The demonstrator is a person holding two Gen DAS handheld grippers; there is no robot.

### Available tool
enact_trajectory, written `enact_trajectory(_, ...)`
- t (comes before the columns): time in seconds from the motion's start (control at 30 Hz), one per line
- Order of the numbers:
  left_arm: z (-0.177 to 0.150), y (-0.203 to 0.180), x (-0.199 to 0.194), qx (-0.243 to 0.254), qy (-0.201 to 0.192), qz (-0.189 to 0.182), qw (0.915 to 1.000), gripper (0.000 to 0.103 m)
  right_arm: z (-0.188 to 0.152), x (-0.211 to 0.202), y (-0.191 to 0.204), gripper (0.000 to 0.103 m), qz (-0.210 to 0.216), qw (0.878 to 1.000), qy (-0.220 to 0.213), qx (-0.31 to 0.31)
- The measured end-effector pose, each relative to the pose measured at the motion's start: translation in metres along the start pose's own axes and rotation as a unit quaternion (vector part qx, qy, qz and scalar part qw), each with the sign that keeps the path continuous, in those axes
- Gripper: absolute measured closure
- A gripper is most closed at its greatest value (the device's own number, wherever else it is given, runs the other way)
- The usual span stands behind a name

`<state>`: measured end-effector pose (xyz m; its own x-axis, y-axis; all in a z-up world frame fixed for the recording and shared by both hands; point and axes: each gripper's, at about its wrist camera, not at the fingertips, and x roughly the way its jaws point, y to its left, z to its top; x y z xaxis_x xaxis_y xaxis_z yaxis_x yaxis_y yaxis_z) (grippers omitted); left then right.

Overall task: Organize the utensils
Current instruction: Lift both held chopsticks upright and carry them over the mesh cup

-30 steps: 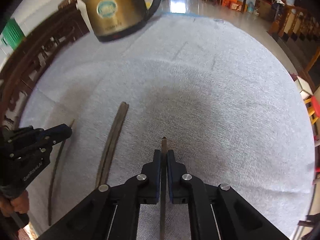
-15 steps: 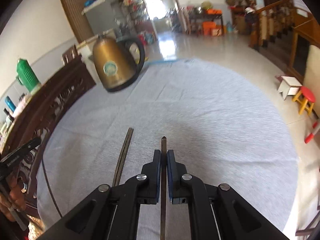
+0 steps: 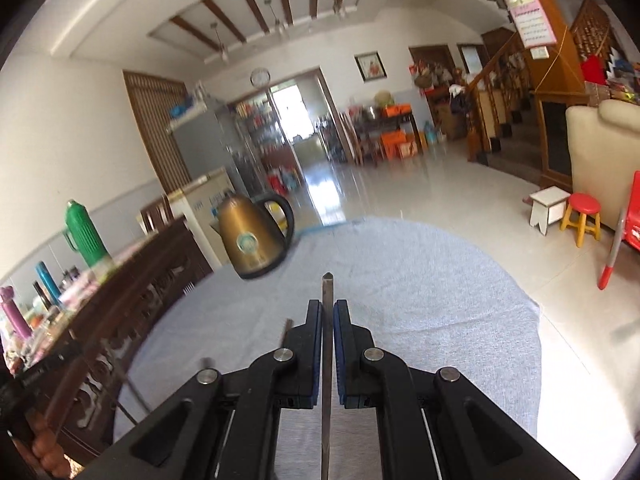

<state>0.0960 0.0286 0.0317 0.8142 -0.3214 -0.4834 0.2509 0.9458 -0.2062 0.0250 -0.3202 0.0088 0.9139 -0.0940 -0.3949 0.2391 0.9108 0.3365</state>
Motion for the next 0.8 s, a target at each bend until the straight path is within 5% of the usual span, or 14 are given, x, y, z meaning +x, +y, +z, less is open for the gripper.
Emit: enact_trajectory(0.8,0.029,-0.051,-0.107,0.032,-0.092,-0.06,0.9934,0.098,0.014,-0.096,0.059,0.096,0.093,0.985,-0.143,0.01)
